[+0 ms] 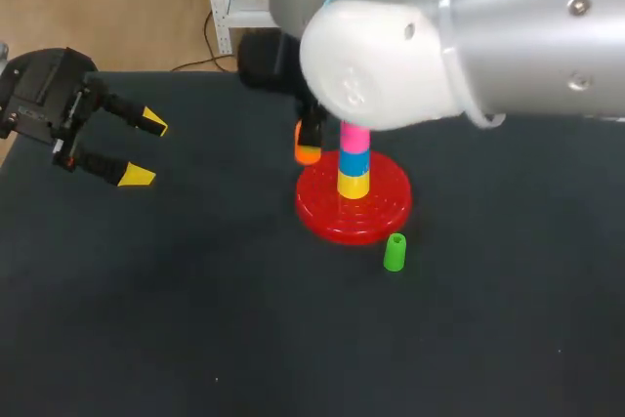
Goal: Pick up and stack the cylinders on the red base in this order: pink,purple,orange,green
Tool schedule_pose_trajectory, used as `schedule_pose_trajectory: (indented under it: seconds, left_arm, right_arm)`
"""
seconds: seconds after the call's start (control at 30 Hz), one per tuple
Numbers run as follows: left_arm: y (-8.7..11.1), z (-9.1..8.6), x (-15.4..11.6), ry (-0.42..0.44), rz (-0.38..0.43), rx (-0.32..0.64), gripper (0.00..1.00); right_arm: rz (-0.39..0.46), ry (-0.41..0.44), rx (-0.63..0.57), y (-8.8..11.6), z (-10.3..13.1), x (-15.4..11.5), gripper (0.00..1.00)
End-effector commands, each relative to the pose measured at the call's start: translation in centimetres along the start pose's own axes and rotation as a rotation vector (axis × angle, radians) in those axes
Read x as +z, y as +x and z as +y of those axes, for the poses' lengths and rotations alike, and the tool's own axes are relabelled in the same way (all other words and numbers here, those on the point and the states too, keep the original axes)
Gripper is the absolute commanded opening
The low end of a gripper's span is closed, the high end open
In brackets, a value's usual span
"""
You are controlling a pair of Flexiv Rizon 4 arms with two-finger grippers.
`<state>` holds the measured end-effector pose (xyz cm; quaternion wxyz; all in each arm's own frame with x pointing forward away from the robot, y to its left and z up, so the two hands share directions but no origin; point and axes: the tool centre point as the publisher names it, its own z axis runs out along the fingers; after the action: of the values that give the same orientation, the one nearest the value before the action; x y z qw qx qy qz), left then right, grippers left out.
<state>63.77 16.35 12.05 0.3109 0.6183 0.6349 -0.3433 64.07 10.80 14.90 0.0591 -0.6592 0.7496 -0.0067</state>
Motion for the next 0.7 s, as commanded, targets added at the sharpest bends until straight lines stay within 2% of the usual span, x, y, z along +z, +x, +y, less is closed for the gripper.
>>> schedule_pose_trajectory:
  seconds: [0.03, 0.33, 0.4, 0.7]
  left_arm:
    - [0.1, 0.0, 0.0, -0.001, -0.002, 0.002, 1.0]
    - [0.1, 0.0, 0.0, -0.001, -0.002, 0.002, 1.0]
    - [0.1, 0.0, 0.0, -0.001, -0.002, 0.002, 1.0]
    - [0.1, 0.0, 0.0, -0.001, -0.002, 0.002, 1.0]
  right_arm:
    - [0.0, 0.047, 0.017, 0.9, -0.5, -3.2, 0.0]
    - [0.054, 0.106, 0.099, 2.3, -3.6, -7.1, 0.0]
    - [0.061, 0.113, 0.143, 2.8, -4.4, -7.5, 0.0]
    - [0.085, 0.112, 0.192, 3.7, -6.2, -7.8, 0.0]
